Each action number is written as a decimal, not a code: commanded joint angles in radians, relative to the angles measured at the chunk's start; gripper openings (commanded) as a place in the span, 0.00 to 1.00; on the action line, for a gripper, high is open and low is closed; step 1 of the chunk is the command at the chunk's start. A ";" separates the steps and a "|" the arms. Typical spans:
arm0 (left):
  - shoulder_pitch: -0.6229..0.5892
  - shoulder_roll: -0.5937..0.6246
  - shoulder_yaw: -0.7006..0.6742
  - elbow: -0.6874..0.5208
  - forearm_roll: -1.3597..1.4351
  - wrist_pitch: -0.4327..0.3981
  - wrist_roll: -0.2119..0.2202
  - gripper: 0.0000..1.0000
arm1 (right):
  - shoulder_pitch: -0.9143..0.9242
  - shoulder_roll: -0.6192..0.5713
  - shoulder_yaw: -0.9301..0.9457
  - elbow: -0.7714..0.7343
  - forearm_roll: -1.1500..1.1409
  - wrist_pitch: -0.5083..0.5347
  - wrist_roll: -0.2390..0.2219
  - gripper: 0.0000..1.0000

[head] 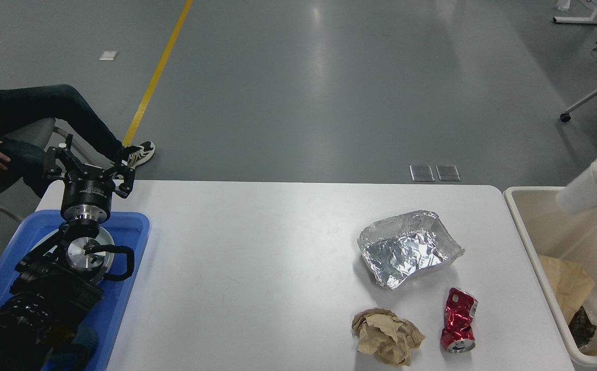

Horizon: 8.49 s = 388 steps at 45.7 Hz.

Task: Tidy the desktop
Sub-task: 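Lift the paper cup and drop it into the white bin, then reach the right gripper down and grasp the crumpled foil, then lift the foil and drop it into the white bin, then lower the right gripper onto the crushed red can and grasp it, then lift the red can and drop it into the white bin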

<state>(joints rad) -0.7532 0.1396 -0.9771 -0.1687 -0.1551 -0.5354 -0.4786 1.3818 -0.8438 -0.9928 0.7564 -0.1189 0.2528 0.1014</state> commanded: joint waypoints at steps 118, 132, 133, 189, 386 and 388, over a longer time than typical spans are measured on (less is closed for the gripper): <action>0.000 0.000 0.000 0.000 0.000 0.000 0.000 0.96 | -0.196 0.585 0.085 0.129 0.102 -0.144 -0.005 0.74; 0.000 0.000 0.000 0.000 0.000 0.000 0.000 0.96 | -0.222 0.611 0.086 0.064 0.111 -0.144 -0.011 0.22; 0.000 0.000 0.000 0.000 0.000 0.000 0.000 0.96 | -0.221 0.611 0.088 0.067 0.111 -0.141 -0.012 0.16; 0.000 0.000 0.000 0.000 0.000 0.000 0.000 0.96 | 0.265 0.172 -0.142 0.173 0.120 -0.124 -0.014 0.00; 0.000 0.000 0.000 0.000 0.000 0.000 0.000 0.96 | -0.043 0.609 -0.236 0.239 0.090 0.016 -0.006 0.00; 0.000 0.000 0.000 0.000 0.000 0.000 0.000 0.96 | -0.044 0.609 -0.236 0.239 0.090 0.016 -0.005 0.00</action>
<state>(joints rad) -0.7532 0.1396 -0.9771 -0.1687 -0.1551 -0.5353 -0.4786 1.3410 -0.2345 -1.2292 0.9974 -0.0288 0.2688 0.0940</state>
